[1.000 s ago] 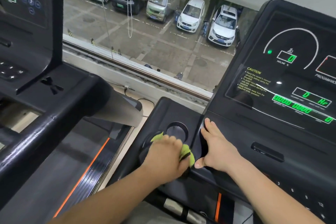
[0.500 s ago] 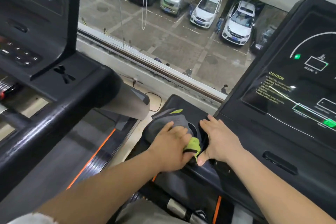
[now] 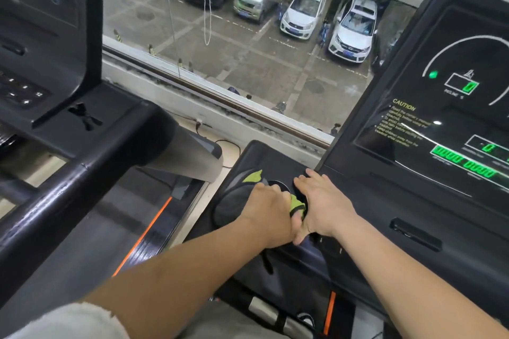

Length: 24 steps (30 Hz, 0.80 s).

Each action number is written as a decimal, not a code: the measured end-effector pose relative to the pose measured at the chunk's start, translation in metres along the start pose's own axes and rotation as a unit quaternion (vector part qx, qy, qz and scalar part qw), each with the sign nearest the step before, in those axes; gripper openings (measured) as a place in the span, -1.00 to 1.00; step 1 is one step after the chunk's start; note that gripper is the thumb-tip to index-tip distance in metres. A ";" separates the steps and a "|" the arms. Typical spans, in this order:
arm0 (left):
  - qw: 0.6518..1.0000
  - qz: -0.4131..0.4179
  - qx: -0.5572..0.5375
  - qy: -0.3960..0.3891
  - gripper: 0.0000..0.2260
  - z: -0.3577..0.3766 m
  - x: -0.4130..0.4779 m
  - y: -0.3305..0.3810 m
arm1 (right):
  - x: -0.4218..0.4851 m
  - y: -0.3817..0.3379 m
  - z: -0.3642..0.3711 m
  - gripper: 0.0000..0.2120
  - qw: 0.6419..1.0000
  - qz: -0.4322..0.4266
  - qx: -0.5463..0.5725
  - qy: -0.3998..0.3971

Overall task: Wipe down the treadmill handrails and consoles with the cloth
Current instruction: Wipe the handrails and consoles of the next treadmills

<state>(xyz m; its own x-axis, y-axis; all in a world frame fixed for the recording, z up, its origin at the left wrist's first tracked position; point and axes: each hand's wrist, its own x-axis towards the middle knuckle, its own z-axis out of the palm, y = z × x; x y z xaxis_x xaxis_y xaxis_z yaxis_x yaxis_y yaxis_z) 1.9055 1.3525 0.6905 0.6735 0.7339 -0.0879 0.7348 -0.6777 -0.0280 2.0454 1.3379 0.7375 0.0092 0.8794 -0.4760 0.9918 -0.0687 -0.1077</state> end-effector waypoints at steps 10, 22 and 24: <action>0.842 -0.209 -0.498 0.015 -0.53 -0.007 -0.072 -0.028 | -0.009 -0.006 -0.005 0.42 1.000 0.021 0.020 -0.011; 0.950 -0.213 -0.227 0.023 -0.46 0.036 -0.095 -0.061 | 0.010 -0.045 0.018 0.42 0.996 0.023 0.085 0.024; 0.940 -0.216 -0.264 -0.001 -0.42 0.050 -0.085 -0.062 | 0.012 -0.044 0.017 0.42 0.996 0.024 0.081 0.023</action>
<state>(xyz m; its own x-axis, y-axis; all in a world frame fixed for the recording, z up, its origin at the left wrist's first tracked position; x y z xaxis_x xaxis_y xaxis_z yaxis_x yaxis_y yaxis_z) 1.7987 1.3292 0.6503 0.3037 0.9351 -0.1828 0.8773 -0.1996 0.4365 1.9993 1.3431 0.7218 0.0661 0.8932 -0.4448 0.9567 -0.1834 -0.2260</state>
